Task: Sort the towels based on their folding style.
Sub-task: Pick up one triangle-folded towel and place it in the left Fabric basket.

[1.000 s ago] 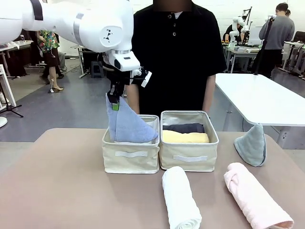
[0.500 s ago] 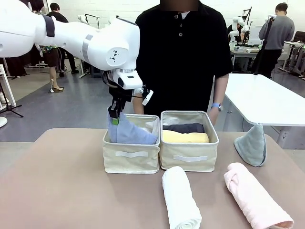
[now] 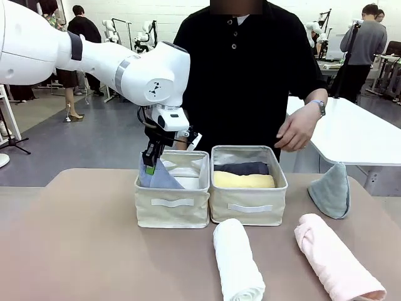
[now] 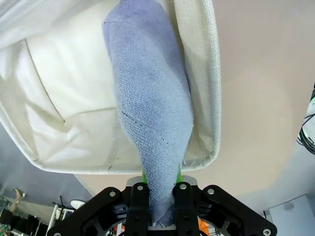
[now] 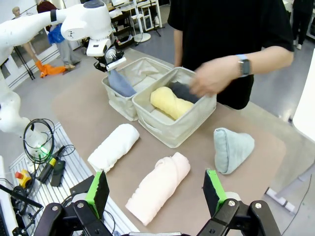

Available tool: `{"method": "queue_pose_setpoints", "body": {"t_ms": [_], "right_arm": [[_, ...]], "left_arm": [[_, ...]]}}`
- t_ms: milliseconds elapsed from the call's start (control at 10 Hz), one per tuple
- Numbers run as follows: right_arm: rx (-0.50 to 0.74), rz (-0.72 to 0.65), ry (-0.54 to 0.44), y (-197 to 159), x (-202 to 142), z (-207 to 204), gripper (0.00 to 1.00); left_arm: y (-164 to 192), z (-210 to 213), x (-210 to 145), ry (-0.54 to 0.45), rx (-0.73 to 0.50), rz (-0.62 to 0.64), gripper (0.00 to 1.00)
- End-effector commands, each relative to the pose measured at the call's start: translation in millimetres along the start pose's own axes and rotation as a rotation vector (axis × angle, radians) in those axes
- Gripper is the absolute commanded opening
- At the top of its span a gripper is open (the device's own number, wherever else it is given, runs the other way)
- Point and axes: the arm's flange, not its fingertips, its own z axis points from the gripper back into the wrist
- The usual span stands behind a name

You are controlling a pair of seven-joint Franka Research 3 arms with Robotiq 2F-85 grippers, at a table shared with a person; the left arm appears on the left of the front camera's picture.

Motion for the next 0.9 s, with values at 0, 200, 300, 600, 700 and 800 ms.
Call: {"method": "queue_pose_setpoints", "body": {"t_ms": [0,200,300,600,700,800], "right_arm": [[0.012,0.010,-0.005,0,1,-2,1.00],[0.012,0.010,-0.005,0,1,-2,1.00],[0.012,0.010,-0.005,0,1,-2,1.00],[0.012,0.010,-0.005,0,1,-2,1.00],[0.012,0.010,-0.005,0,1,-2,1.00],[0.012,0.010,-0.005,0,1,-2,1.00]], "left_arm": [[-1,-5,2,0.020,-0.004,0.005,0.16],[1,-10,2,-0.015,-0.035,0.007,0.16],[2,-12,1,-0.017,-0.046,0.025,0.16],[4,-14,0,-0.045,-0.061,0.040,0.45],[3,-13,0,-0.052,-0.061,0.039,0.76],[3,-12,-1,-0.055,-0.061,0.041,1.00]]}}
